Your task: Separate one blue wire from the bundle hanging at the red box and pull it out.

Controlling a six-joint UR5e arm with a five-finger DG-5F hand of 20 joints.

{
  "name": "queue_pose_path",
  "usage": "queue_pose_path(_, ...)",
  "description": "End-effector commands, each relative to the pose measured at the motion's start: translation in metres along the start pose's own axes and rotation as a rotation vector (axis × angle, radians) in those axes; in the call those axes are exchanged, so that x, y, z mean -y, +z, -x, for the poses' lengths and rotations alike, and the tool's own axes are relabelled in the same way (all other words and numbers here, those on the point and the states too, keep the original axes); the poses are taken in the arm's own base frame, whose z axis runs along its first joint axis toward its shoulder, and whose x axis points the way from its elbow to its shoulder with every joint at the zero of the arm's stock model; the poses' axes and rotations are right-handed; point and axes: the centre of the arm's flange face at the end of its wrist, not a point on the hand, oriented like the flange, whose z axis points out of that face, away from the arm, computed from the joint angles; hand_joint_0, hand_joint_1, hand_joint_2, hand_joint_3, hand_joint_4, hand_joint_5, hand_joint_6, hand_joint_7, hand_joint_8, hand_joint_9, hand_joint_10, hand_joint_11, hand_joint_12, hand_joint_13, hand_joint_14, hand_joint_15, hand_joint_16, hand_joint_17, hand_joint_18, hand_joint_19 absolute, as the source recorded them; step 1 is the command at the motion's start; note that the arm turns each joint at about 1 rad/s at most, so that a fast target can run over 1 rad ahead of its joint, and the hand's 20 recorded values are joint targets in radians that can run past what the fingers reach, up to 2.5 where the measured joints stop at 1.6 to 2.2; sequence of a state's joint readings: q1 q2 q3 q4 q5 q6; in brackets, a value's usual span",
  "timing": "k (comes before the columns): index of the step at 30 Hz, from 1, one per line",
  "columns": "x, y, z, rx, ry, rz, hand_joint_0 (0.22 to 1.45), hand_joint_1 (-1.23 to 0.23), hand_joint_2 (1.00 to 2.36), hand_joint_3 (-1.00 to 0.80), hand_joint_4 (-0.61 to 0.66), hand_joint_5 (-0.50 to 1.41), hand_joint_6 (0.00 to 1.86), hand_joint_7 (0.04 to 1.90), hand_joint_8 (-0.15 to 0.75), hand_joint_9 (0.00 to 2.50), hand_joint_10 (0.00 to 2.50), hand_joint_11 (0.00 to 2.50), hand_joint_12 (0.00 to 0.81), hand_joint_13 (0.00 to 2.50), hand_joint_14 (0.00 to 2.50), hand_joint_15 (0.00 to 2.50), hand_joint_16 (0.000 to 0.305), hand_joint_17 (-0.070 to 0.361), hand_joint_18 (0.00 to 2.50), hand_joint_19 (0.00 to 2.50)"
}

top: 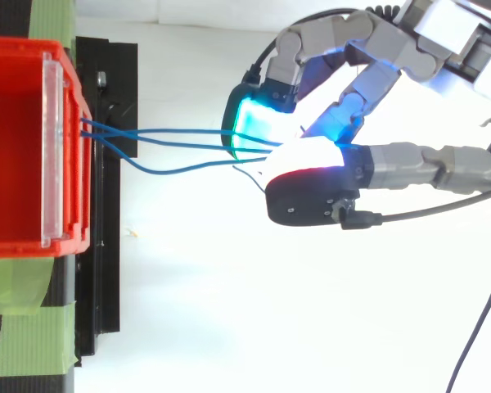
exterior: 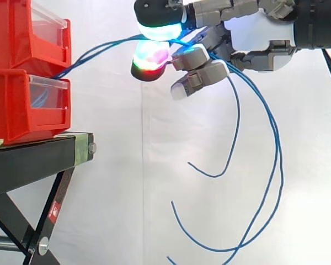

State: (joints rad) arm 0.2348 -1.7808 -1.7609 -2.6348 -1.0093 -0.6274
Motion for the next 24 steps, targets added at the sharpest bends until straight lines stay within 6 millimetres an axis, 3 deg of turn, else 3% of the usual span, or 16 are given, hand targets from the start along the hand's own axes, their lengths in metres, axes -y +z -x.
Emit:
queue_pose_path(1,0.0001,0.0001,0.0000,0.000,0.000,0.000,0.64,-0.74,1.03,-0.07,0.18,-0.18,0.78,1.07,0.318,1.31,0.00,1.84,0.323,1.44,0.01,1.64,0.046,0.103,0.61,0.62)
queue_pose_path(5,0.0001,0.0001,0.0000,0.000,0.000,0.000,0.65,-0.78,1.02,0.03,0.19,-0.18,0.78,1.08,0.320,1.28,0.00,1.82,0.332,1.42,0.00,1.64,0.047,0.107,0.60,0.62)
queue_pose_path(24,-0.0009,0.0002,0.0006,0.003,0.001,0.004,0.64,-0.91,1.03,-0.02,0.19,-0.24,0.79,1.11,0.287,0.94,0.00,1.79,0.355,1.16,0.00,1.66,0.051,0.116,0.49,0.61)
